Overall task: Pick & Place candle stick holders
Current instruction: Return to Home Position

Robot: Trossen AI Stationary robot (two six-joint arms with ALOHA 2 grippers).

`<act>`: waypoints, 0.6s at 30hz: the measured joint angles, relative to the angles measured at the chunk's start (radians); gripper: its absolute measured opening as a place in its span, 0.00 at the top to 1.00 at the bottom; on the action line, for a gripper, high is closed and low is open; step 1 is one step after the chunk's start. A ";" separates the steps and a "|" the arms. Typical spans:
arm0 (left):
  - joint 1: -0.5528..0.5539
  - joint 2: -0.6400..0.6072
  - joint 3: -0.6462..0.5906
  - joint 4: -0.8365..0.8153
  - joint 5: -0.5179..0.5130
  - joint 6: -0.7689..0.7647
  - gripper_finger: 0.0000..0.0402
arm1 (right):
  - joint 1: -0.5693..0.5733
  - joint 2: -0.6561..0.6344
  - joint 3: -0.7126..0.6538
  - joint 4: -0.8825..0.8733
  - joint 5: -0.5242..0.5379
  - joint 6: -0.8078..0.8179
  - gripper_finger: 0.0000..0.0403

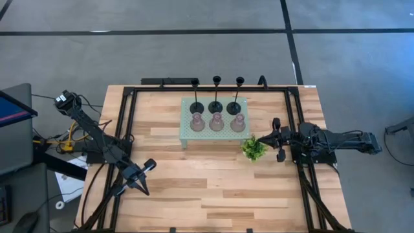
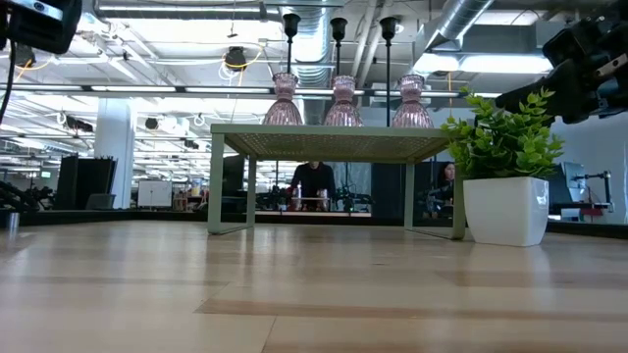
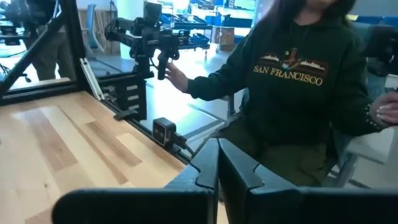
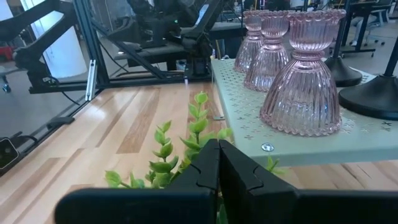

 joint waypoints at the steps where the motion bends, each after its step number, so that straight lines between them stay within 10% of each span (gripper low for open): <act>1: 0.008 -0.001 0.000 0.001 0.000 -0.003 0.98 | 0.000 0.000 0.000 0.000 0.000 0.000 1.00; 18: 0.445 -0.002 0.000 0.010 -0.024 -0.001 0.98 | 0.000 0.000 0.000 0.000 0.000 0.000 1.00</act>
